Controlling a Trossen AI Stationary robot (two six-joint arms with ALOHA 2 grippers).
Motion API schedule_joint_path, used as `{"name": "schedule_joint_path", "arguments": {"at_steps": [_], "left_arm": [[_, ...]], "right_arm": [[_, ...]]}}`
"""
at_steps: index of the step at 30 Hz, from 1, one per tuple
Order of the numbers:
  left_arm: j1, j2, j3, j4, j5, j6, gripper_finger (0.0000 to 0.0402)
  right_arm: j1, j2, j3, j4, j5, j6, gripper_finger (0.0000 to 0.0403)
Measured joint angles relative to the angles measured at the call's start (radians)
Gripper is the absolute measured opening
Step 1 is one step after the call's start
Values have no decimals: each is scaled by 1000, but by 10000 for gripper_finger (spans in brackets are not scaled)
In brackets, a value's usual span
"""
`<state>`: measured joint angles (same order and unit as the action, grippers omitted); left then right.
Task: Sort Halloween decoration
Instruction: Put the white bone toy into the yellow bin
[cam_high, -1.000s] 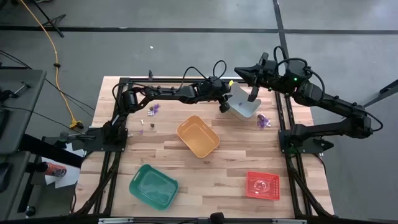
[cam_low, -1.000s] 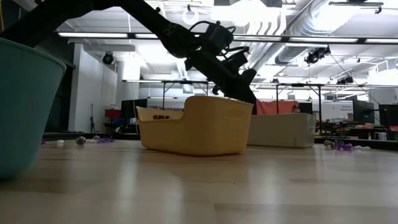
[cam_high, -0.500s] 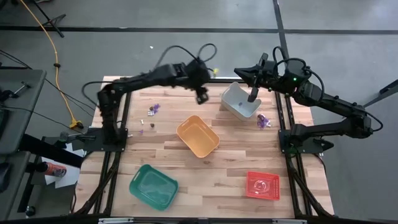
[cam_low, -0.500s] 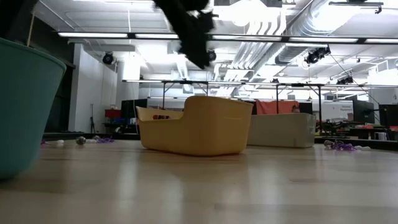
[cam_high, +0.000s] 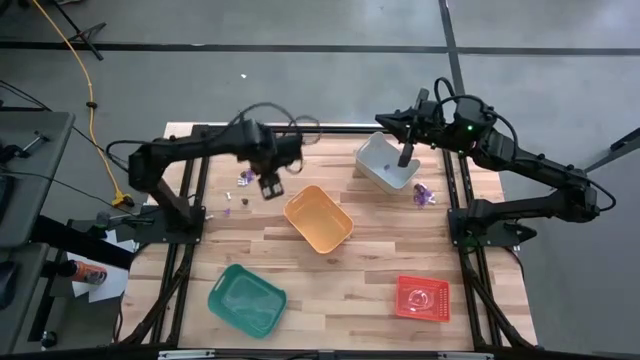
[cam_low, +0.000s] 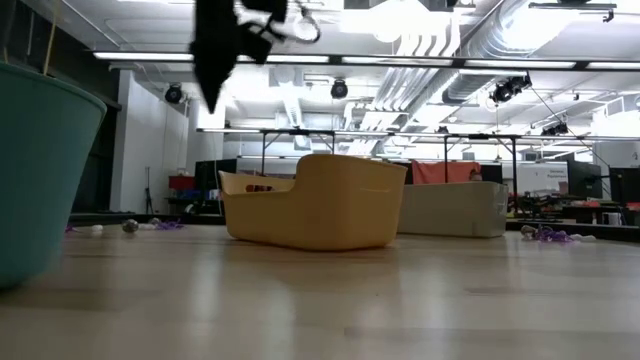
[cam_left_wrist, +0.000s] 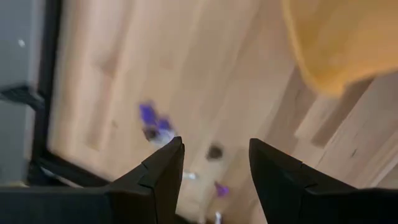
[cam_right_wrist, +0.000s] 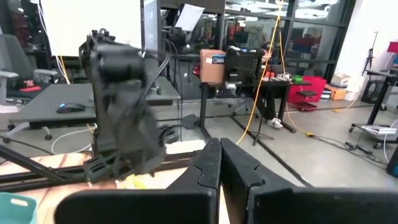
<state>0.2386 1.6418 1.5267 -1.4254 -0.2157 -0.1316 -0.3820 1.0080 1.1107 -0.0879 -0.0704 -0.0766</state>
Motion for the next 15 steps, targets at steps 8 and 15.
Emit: {"name": "schedule_joint_path", "arguments": {"at_steps": [8, 15], "left_arm": [[-36, -202, -513, 88, 209, -160, 168], [-3, -253, -684, 7, 350, -199, 168]], "right_arm": [[0, 0, 0, -21, 0, 6, 0], [0, 0, 0, -22, 0, -2, 0]]}}
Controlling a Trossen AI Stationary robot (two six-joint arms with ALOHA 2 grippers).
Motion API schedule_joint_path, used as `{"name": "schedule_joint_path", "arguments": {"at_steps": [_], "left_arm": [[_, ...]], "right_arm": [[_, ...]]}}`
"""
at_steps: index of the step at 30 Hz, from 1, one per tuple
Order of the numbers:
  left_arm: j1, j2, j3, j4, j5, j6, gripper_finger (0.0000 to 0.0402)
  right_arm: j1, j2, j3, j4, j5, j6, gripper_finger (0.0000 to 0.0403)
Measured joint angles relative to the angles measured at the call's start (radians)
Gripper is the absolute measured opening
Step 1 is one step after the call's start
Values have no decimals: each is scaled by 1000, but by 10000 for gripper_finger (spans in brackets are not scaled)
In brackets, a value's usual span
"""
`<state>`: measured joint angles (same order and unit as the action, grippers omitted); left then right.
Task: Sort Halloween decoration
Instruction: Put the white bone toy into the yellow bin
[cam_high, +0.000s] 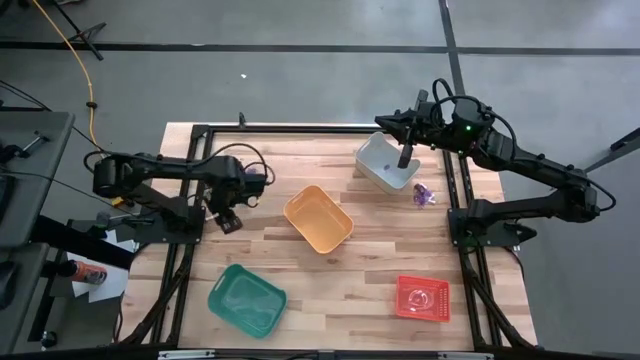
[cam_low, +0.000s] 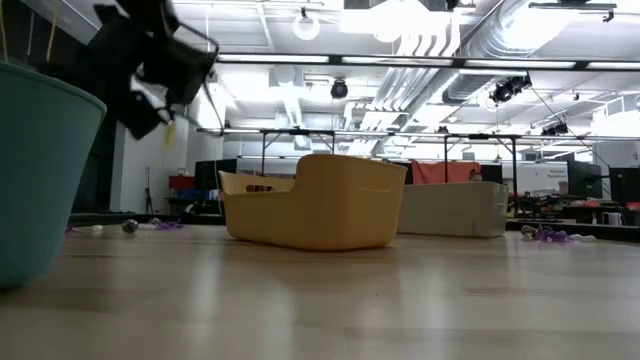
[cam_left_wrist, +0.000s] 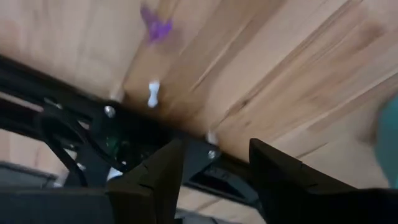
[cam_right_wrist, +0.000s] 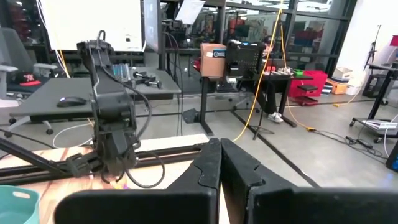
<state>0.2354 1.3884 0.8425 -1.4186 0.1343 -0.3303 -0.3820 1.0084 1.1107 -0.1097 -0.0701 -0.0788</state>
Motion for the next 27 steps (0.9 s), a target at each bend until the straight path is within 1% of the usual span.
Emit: {"name": "schedule_joint_path", "arguments": {"at_steps": [2, 4, 7, 8, 13, 19, 24, 27], "left_arm": [[13, 3, -43, 11, -1, 22, 168], [24, 18, -75, 66, -28, 32, 168], [37, 28, -73, 115, -69, 53, 167], [41, 40, -77, 121, -71, 67, 167], [68, 73, -77, 123, -145, 90, 167], [110, 158, -75, 120, -116, 107, 167], [113, 255, -80, 103, -117, 178, 167], [113, 301, -97, 111, -118, 186, 167]], "right_arm": [[0, 0, 0, 0, 0, 11, 0], [0, 0, 0, 0, 0, 25, 0], [0, 0, 0, 1, 0, 28, 0], [0, 0, 0, 1, 0, 29, 0], [0, 0, 0, 1, 0, 37, 0], [0, 0, 0, 1, 0, 38, 0], [0, 0, 0, 1, 0, 38, 0], [0, 0, 0, -4, 0, 38, 0]]}}
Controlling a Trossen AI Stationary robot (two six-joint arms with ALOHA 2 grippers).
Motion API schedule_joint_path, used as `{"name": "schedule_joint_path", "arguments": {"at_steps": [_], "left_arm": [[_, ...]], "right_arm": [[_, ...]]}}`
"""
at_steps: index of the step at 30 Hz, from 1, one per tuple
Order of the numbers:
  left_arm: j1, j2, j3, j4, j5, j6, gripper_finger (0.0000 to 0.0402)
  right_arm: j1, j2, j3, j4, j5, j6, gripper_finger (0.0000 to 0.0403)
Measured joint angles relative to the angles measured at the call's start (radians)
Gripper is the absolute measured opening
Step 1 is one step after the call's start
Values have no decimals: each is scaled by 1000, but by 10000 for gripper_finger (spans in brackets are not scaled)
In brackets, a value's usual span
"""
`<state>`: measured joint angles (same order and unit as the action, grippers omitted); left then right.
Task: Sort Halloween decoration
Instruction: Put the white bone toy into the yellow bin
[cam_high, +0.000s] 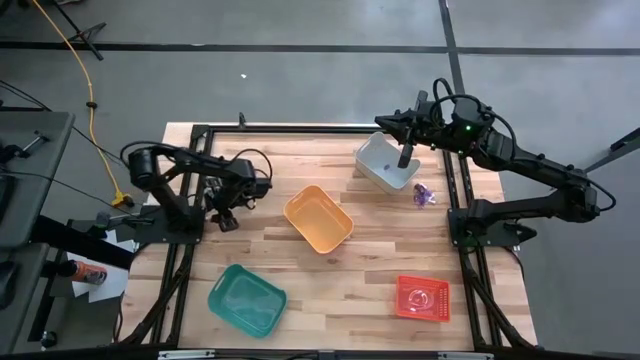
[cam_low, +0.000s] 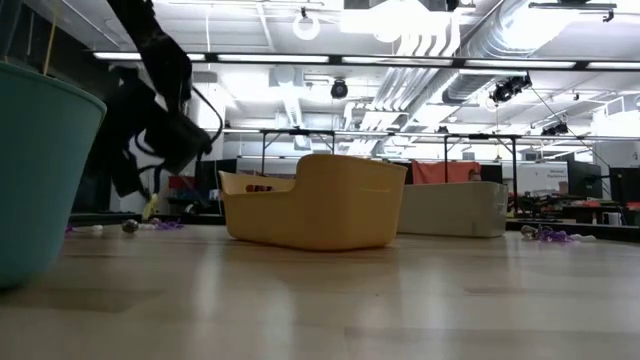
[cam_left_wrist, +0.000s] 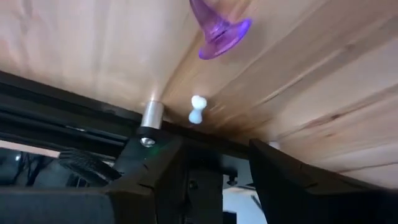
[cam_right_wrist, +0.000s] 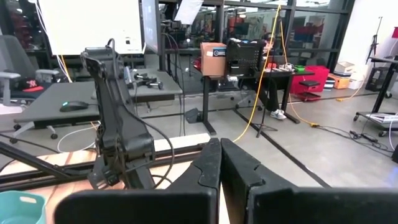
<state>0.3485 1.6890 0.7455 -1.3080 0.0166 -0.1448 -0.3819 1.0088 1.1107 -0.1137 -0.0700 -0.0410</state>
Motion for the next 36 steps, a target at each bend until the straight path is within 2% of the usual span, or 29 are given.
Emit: {"name": "schedule_joint_path", "arguments": {"at_steps": [14, 23, 29, 36], "left_arm": [[-5, 20, -43, 134, 2, -86, 167], [13, 19, -57, 131, -27, -88, 167], [13, 21, -58, 131, 22, -37, 165], [26, 91, -64, 137, 65, -17, 139]], "right_arm": [[0, 0, 0, -9, 0, -8, 0], [0, 0, 0, -15, 0, -10, 0], [0, 0, 0, -18, 0, -2, 0], [0, 0, 0, -21, 0, 12, 0]]}}
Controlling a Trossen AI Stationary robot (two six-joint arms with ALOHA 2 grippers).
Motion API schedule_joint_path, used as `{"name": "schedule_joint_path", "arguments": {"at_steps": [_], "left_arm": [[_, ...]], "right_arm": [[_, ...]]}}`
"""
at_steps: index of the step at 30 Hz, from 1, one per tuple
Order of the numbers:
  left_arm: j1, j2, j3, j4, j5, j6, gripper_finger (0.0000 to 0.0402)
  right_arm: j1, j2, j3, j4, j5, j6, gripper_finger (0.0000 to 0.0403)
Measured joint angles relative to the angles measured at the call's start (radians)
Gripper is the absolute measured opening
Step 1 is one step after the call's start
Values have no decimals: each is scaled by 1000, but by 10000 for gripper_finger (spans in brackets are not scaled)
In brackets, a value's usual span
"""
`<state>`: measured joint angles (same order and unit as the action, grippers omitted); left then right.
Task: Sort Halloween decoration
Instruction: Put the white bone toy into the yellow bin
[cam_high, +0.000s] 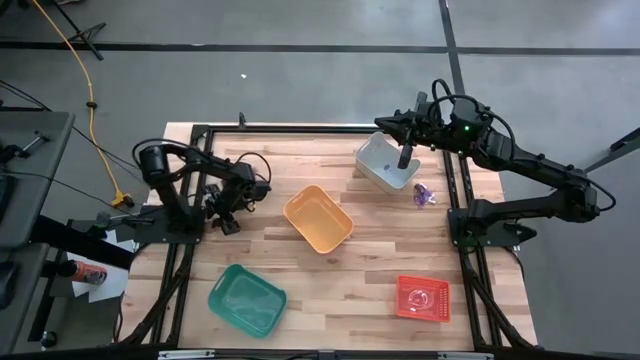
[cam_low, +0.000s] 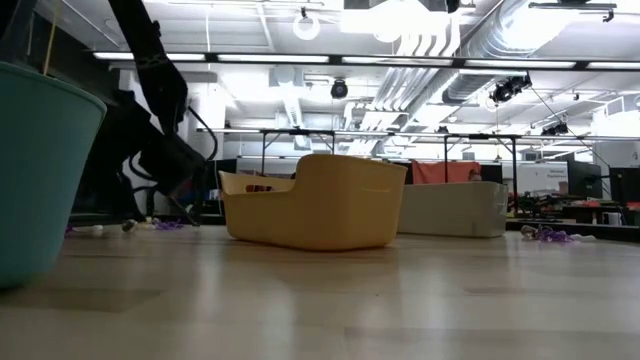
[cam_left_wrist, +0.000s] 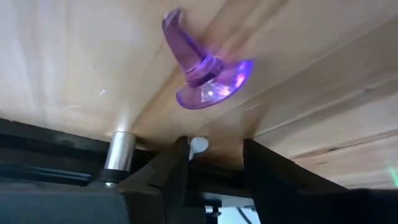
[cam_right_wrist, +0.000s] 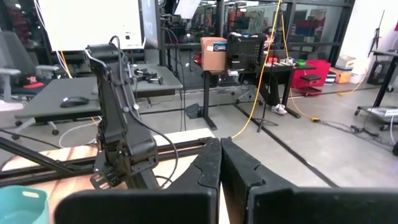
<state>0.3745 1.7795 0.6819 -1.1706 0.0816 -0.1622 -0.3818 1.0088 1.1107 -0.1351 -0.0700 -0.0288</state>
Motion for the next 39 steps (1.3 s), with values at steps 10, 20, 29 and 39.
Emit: {"name": "schedule_joint_path", "arguments": {"at_steps": [10, 20, 29, 39], "left_arm": [[6, 57, -1, -4, 2, 25, 112], [5, 58, -2, -1, -1, 26, 17], [6, 36, 15, -20, 49, 43, 2], [6, -14, 143, -16, 63, 70, 1]], "right_arm": [[0, 0, 0, -46, 0, 30, 0], [0, 0, 0, -52, 0, 29, 0], [0, 0, 0, -52, 0, 27, 0], [0, 0, 0, -52, 0, 23, 0]]}}
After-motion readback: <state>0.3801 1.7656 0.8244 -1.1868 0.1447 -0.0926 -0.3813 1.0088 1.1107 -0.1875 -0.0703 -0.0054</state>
